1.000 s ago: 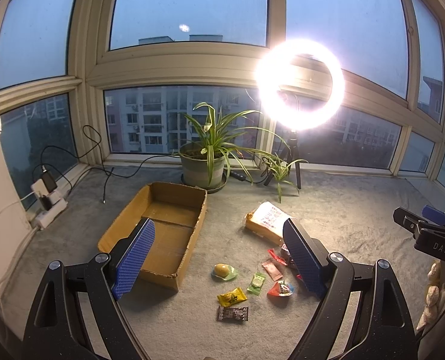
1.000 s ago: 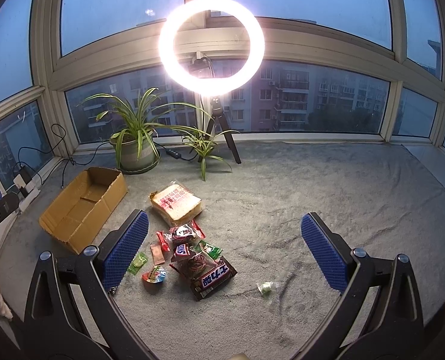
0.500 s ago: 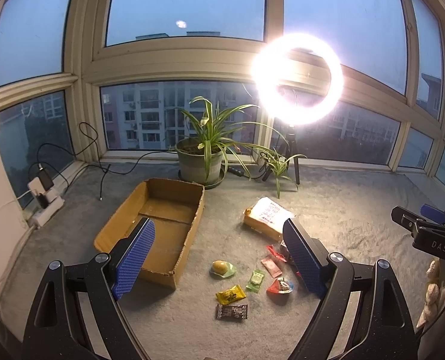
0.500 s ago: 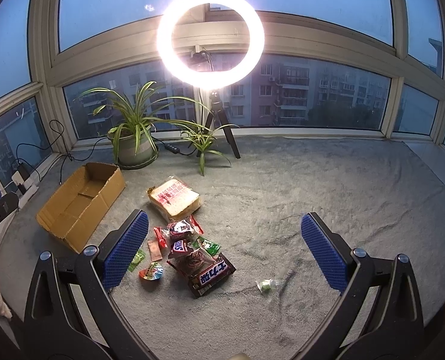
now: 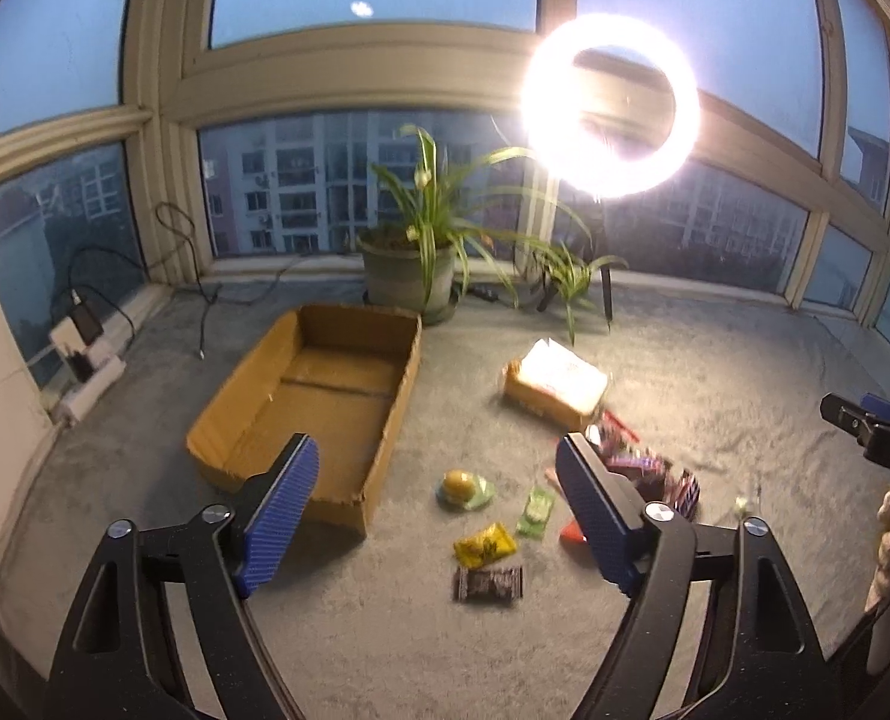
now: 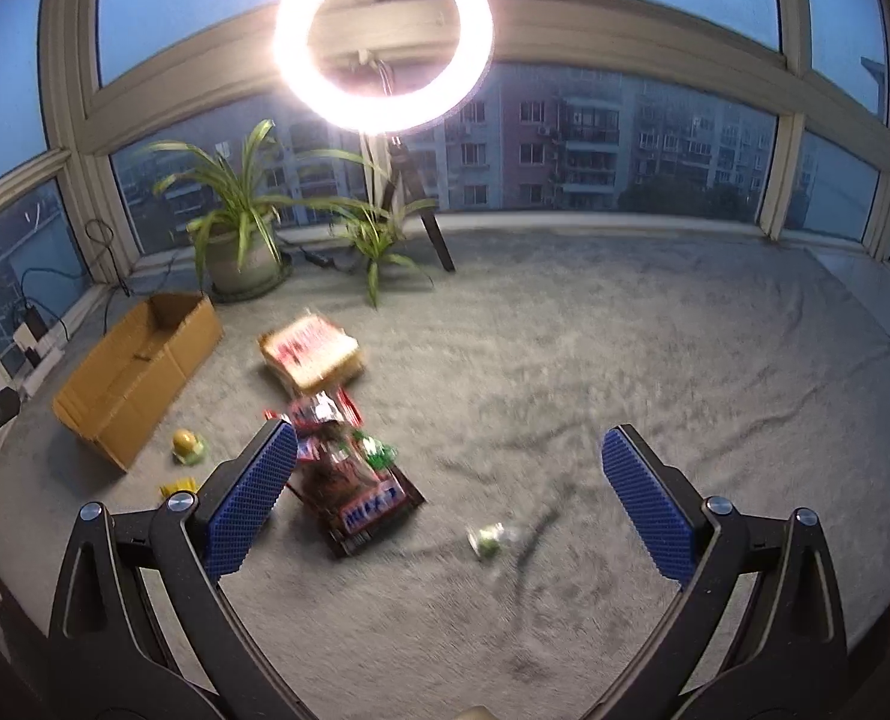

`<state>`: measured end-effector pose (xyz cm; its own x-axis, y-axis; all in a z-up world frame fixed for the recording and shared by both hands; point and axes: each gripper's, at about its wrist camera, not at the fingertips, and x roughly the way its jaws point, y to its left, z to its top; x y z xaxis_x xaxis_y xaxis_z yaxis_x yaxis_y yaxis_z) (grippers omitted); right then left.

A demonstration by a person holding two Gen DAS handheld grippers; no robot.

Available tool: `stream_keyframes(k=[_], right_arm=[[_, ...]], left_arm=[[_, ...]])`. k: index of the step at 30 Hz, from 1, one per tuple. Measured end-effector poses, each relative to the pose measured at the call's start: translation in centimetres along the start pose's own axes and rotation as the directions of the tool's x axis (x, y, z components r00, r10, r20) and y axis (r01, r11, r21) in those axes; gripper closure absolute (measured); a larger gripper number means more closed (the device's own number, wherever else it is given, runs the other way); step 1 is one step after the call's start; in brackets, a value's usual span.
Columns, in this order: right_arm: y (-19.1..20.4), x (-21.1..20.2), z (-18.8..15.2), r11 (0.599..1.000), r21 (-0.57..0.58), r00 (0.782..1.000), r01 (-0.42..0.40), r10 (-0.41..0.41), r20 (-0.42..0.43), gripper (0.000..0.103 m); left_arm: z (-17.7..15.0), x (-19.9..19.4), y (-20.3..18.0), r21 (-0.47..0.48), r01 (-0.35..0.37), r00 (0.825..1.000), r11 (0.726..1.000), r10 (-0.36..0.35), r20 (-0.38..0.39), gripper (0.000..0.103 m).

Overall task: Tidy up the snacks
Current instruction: 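Grasp the black chocolate wrapper with the left tool while the right tool grasps the clear green candy bag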

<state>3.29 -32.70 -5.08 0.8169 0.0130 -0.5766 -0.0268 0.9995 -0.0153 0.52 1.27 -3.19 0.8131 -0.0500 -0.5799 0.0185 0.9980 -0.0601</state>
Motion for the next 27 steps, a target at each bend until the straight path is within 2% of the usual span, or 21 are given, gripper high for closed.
stream_keyframes(k=[4,7,9,12,13,17,20,22,25,27], right_arm=[[-1.3,1.2,-2.2,1.0,-0.007,0.998,-0.019,0.019,-0.052,0.0],[-2.1,2.3,-3.6,0.999,-0.008,0.996,-0.037,0.036,-0.082,0.008],[-2.5,3.0,-4.3,0.999,-0.012,0.993,-0.052,0.05,-0.107,0.009],[-3.1,3.7,-5.3,0.998,0.009,0.984,-0.056,0.057,-0.169,0.01],[-3.3,4.0,-5.6,0.998,0.012,0.981,-0.056,0.057,-0.187,0.014],[-3.6,5.4,-6.8,0.996,0.047,0.957,-0.075,0.085,-0.279,0.018],[-3.8,6.8,-7.1,0.992,0.071,0.939,-0.104,0.122,-0.321,0.028],[-3.7,7.7,-7.2,0.991,0.066,0.934,-0.115,0.13,-0.332,0.03],[-3.5,9.3,-7.4,0.987,0.06,0.922,-0.147,0.158,-0.353,0.048],[-3.3,10.1,-7.6,0.982,0.067,0.909,-0.175,0.187,-0.371,0.053]], left_arm=[[-1.5,1.2,0.1,0.001,0.023,0.997,1.0,-0.023,-0.068,0.027],[-2.6,2.2,-0.1,-0.006,0.053,0.991,0.999,-0.053,-0.119,0.03],[-3.4,2.8,-0.4,-0.007,0.069,0.986,0.998,-0.07,-0.15,0.032],[-4.5,3.5,-0.7,-0.02,0.086,0.978,0.996,-0.088,-0.19,0.035],[-4.8,3.8,-0.7,-0.025,0.093,0.975,0.995,-0.096,-0.203,0.038],[-6.4,4.9,-1.3,-0.042,0.118,0.958,0.992,-0.124,-0.257,0.041],[-7.4,5.9,-1.5,-0.051,0.123,0.949,0.991,-0.133,-0.287,0.043],[-7.8,6.7,-1.5,-0.063,0.122,0.944,0.991,-0.135,-0.302,0.043],[-8.5,7.9,-1.6,-0.076,0.117,0.937,0.99,-0.136,-0.322,0.047],[-9.0,8.7,-1.7,-0.074,0.11,0.934,0.991,-0.129,-0.334,0.048]])
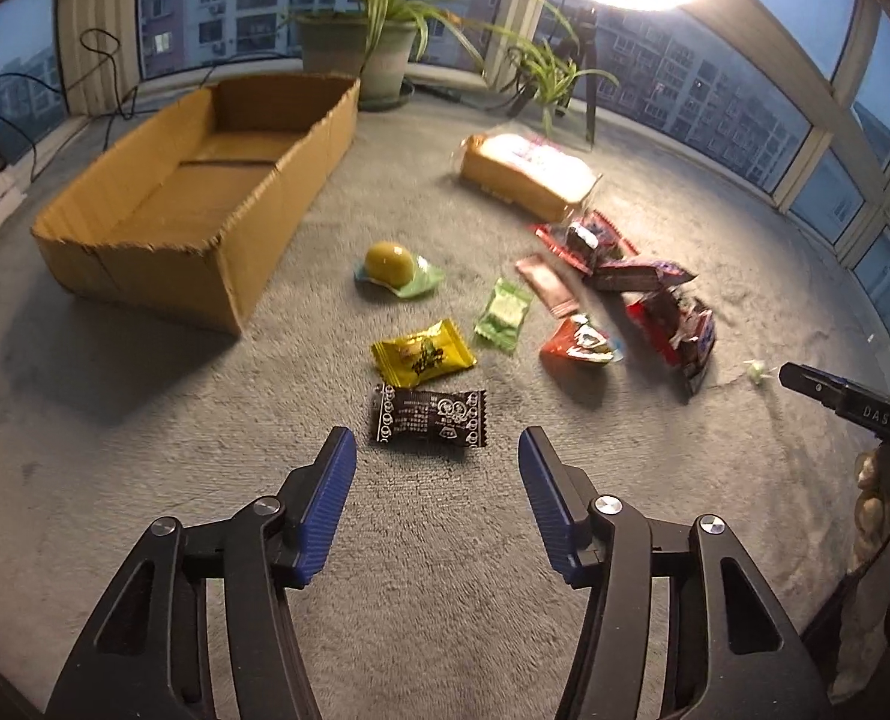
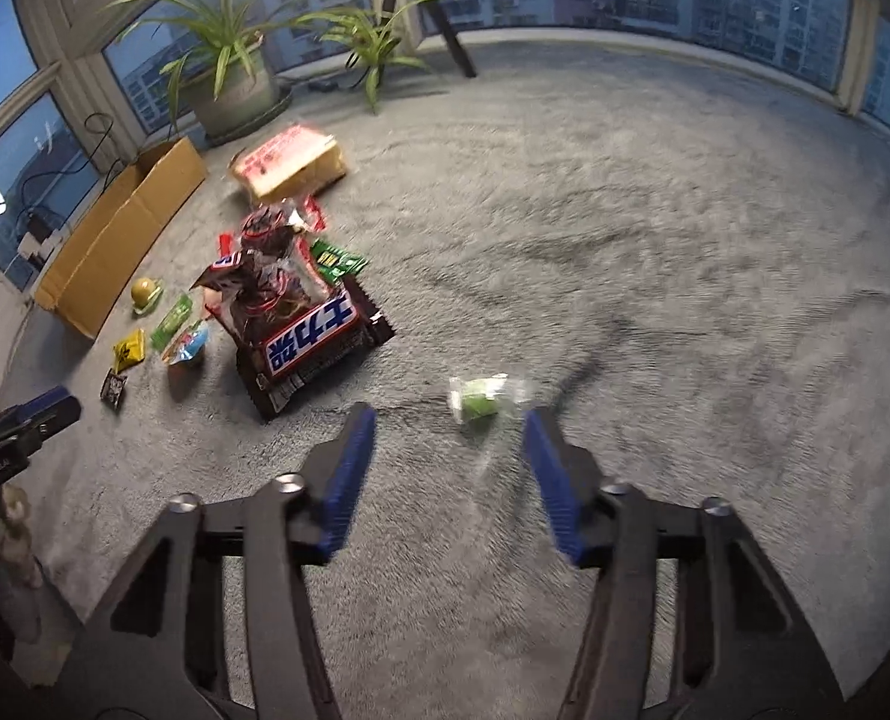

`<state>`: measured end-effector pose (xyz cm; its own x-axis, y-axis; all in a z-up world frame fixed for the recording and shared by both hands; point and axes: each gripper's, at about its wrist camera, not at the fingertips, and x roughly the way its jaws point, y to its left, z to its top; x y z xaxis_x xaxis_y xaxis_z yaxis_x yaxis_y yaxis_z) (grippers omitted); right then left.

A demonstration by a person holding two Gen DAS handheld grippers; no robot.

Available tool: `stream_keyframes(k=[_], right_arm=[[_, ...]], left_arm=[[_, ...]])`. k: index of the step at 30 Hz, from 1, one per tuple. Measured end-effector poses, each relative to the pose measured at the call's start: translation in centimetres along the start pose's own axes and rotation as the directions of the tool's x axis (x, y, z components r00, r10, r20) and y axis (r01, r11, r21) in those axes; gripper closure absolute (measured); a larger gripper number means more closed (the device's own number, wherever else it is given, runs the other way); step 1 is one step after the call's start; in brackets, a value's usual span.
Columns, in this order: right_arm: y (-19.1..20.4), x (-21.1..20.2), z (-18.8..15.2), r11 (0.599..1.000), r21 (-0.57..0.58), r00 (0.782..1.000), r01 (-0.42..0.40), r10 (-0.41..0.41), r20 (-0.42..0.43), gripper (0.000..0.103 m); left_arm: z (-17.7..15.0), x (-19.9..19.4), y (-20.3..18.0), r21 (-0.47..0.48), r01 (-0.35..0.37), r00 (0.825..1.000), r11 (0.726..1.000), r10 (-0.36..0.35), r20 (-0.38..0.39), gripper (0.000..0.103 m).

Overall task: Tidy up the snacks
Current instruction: 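Grasp the black chocolate wrapper with the left tool while the right tool grasps the clear green candy bag, then carry both held snacks over the cardboard box and open both tools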

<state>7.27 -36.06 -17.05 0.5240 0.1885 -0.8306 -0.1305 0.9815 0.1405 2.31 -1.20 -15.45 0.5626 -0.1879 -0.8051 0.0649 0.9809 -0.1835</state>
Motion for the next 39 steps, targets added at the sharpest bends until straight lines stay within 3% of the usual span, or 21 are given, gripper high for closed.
stream_keyframes(k=[9,18,27,34,35,39], right_arm=[[-0.1,2.4,0.1,0.999,0.017,0.998,-0.049,0.05,-0.036,0.057],[-0.3,3.5,0.4,0.999,0.02,0.998,-0.044,0.045,-0.042,0.057],[-0.3,3.9,0.8,1.0,-0.009,1.0,-0.002,0.001,-0.03,0.061],[-0.6,4.2,1.3,1.0,-0.006,0.999,0.03,-0.031,-0.035,0.076],[-0.6,4.2,1.3,0.999,-0.013,0.998,0.042,-0.042,-0.035,0.08],[-0.6,4.2,1.3,0.999,-0.025,0.998,0.048,-0.049,-0.038,0.08]], left_arm=[[0.1,2.6,0.4,-0.042,0.014,0.999,0.999,-0.016,-0.042,0.048],[1.0,3.6,-0.5,0.019,0.001,1.0,1.0,-0.001,-0.019,0.048],[0.6,3.8,-1.3,0.079,-0.062,0.998,0.995,0.061,0.004,0.068],[0.4,3.8,-1.3,0.098,-0.084,0.996,0.992,0.082,0.019,0.08],[0.4,3.8,-1.2,0.099,-0.08,0.997,0.992,0.079,0.02,0.08],[0.4,3.8,-1.2,0.106,-0.078,0.997,0.991,0.076,0.023,0.08]])
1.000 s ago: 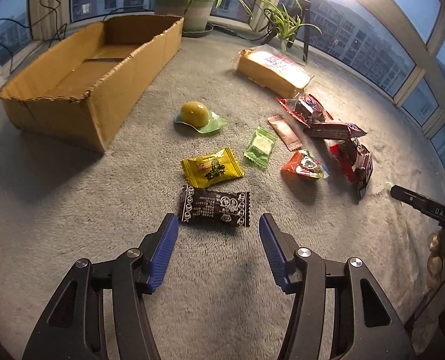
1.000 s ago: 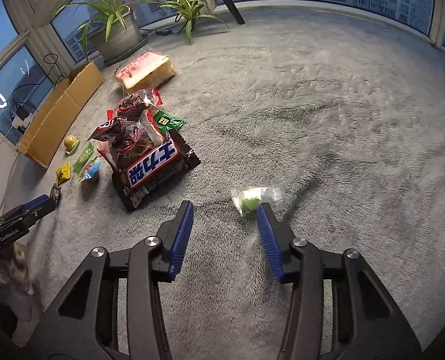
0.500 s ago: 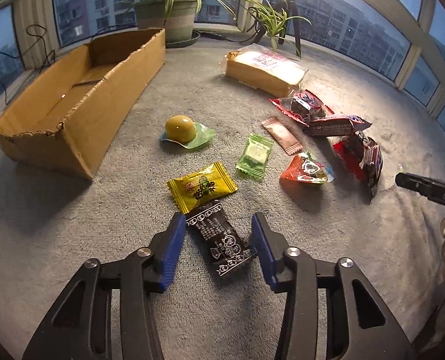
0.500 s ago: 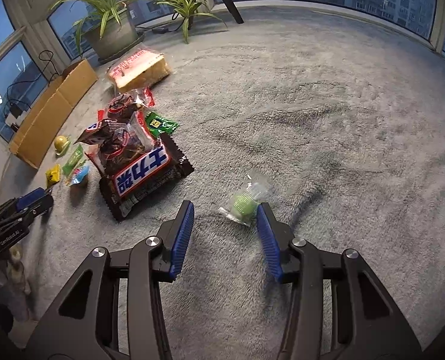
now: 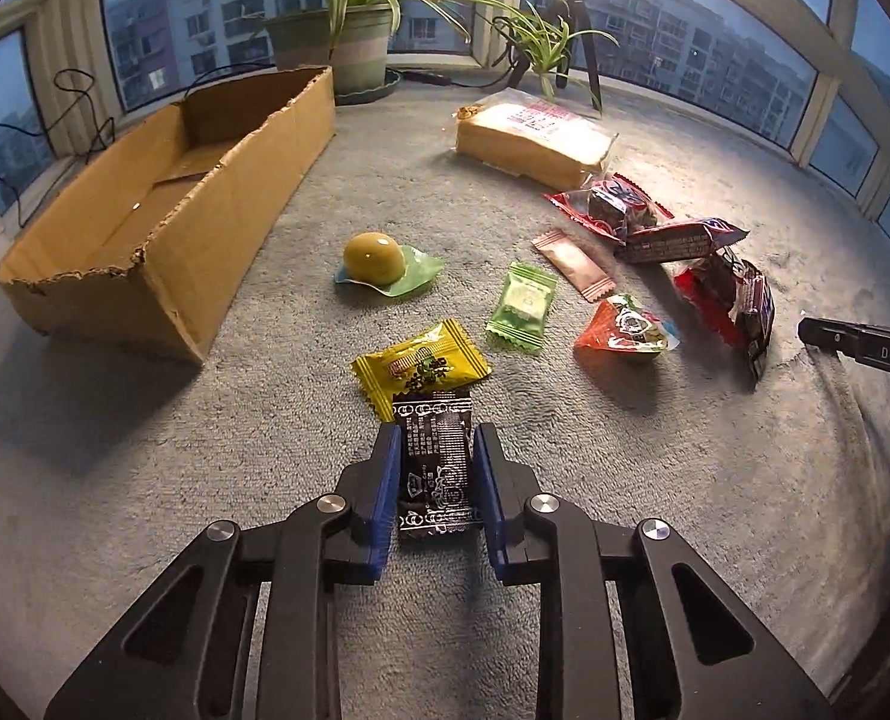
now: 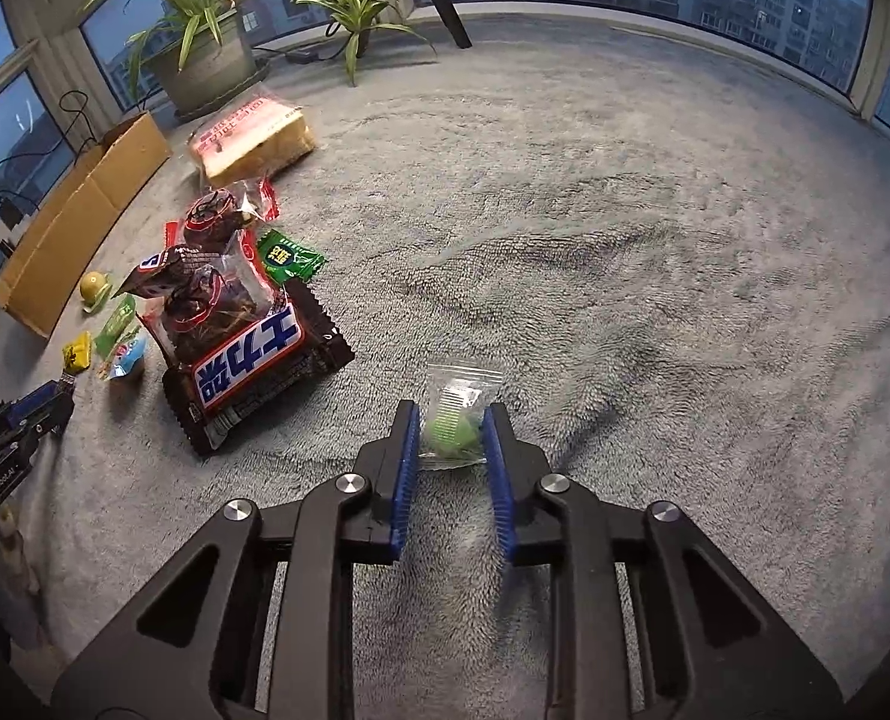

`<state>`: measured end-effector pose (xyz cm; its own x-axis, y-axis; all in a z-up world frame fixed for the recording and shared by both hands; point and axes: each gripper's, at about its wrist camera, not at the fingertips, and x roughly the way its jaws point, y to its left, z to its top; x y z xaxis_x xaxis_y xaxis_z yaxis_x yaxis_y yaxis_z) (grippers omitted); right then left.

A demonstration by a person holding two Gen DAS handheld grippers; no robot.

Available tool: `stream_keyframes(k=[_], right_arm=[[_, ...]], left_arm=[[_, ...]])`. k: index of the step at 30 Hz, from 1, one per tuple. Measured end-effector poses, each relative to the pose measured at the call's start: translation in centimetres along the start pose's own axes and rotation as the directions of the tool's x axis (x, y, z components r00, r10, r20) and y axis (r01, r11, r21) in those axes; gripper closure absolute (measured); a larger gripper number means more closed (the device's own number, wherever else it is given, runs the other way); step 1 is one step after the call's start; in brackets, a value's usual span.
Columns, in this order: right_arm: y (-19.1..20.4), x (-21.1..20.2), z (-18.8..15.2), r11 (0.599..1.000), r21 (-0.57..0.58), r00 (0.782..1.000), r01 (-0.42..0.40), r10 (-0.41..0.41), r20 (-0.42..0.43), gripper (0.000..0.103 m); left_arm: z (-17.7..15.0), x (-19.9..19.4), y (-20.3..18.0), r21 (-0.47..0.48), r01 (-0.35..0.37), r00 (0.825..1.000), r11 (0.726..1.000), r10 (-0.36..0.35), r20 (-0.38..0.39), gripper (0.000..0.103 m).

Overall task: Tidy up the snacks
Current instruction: 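Carry both held snacks over the cardboard box and open both tools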

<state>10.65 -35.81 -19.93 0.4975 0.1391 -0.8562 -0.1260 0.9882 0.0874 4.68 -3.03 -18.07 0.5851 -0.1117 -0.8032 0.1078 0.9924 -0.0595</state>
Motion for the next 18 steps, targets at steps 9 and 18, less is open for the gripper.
stream_keyframes(k=[9,18], right_arm=[[-0.1,-0.4,-0.1,1.0,0.016,1.0,-0.003,0.003,0.01,0.081],[1.6,-3.2,1.2,0.999,0.009,0.997,-0.041,0.04,0.069,0.081]], left_arm=[[0.1,-0.1,0.2,-0.019,0.013,1.0,1.0,-0.013,0.007,0.081],[0.7,-1.9,0.8,-0.049,0.038,0.999,0.998,-0.037,0.038,0.081]])
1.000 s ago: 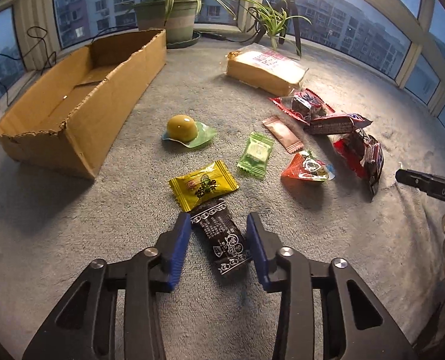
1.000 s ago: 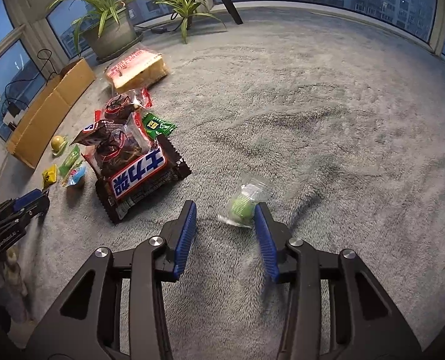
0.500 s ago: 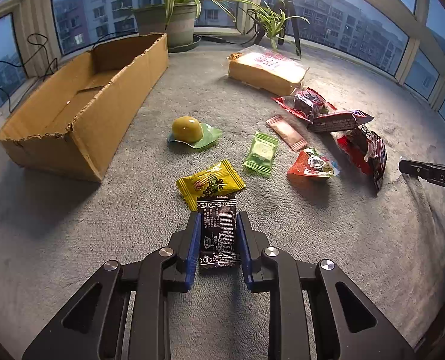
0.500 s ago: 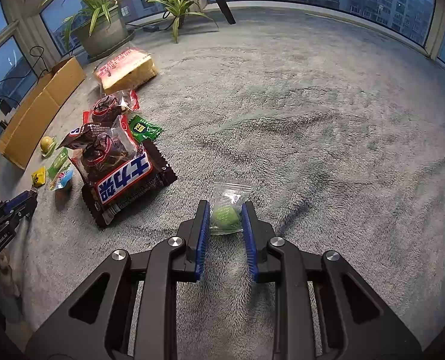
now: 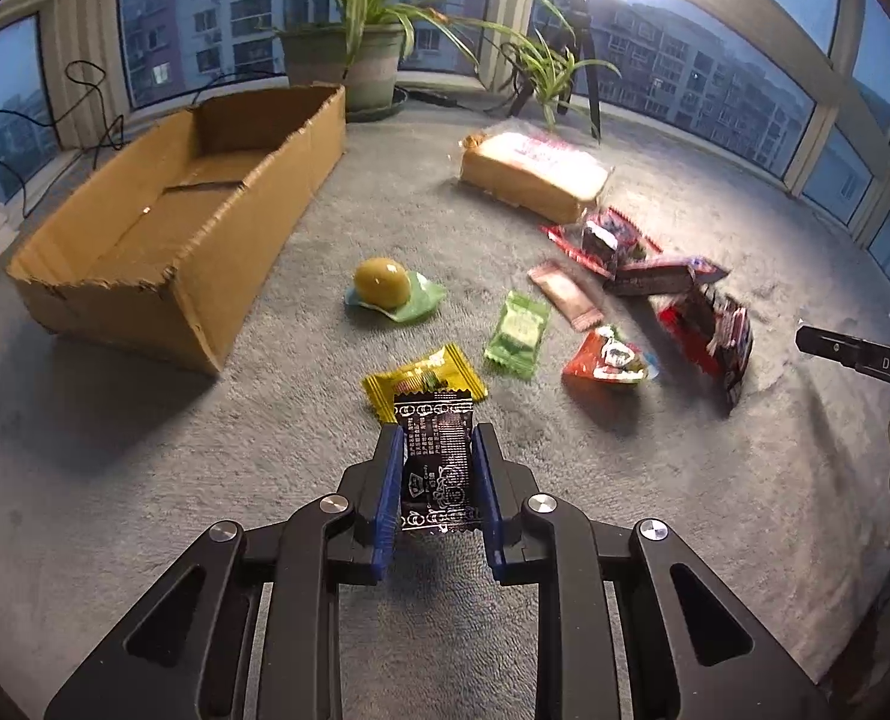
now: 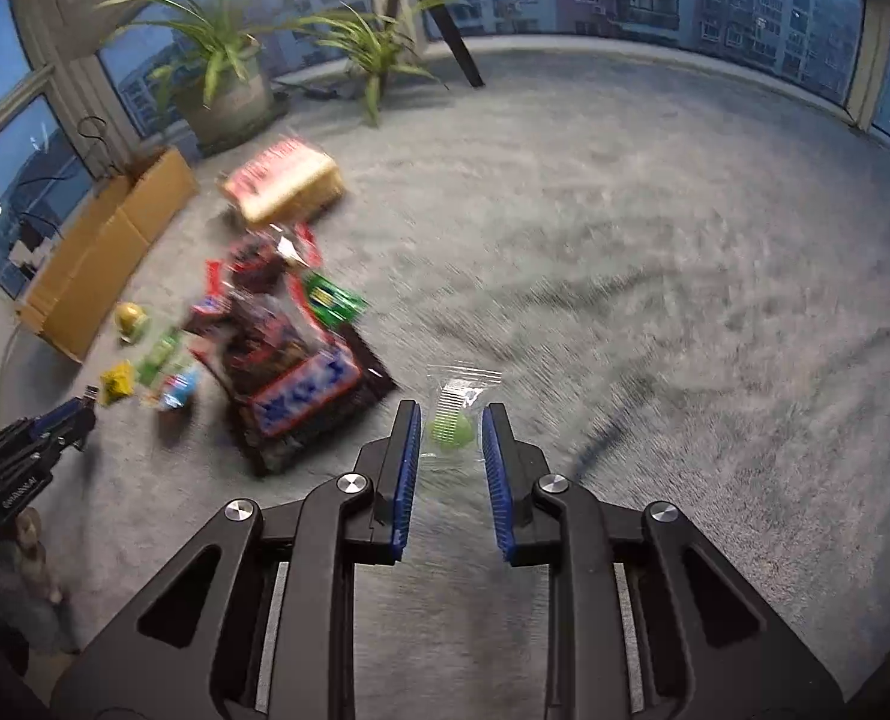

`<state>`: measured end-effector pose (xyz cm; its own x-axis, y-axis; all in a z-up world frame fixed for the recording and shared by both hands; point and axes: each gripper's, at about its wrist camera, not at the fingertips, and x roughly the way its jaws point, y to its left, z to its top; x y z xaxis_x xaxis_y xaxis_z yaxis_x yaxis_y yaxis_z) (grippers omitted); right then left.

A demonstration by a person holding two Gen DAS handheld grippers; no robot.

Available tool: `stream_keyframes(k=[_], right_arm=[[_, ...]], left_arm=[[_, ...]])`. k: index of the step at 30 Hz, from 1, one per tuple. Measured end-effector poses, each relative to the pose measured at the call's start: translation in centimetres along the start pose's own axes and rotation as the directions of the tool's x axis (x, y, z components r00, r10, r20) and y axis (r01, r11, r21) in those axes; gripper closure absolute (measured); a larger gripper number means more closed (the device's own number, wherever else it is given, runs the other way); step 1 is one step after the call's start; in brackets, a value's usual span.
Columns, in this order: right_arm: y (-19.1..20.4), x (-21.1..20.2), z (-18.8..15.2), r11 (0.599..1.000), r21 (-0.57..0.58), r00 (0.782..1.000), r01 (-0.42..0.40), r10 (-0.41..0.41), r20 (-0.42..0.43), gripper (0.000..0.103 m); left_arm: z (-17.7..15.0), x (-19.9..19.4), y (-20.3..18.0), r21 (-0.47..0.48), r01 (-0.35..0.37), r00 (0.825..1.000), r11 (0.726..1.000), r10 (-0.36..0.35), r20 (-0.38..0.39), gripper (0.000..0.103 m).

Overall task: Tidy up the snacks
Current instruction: 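Carry both held snacks over the cardboard box and open both tools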

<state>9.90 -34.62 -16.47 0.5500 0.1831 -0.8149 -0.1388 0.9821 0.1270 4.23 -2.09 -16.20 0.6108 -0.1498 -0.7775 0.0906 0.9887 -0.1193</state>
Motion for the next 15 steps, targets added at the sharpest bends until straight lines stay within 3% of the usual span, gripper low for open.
stream_keyframes(k=[8,15], right_arm=[[7.3,-1.7,4.6,0.987,-0.099,0.988,-0.127,0.135,0.079,0.081],[15.8,-0.5,8.0,0.953,-0.215,0.965,-0.214,0.24,0.103,0.081]], left_arm=[[2.8,-3.2,2.6,-0.033,0.01,0.996,0.999,-0.007,0.089,0.081],[5.6,-4.7,6.6,-0.058,-0.013,0.988,0.998,0.022,0.155,0.081]])
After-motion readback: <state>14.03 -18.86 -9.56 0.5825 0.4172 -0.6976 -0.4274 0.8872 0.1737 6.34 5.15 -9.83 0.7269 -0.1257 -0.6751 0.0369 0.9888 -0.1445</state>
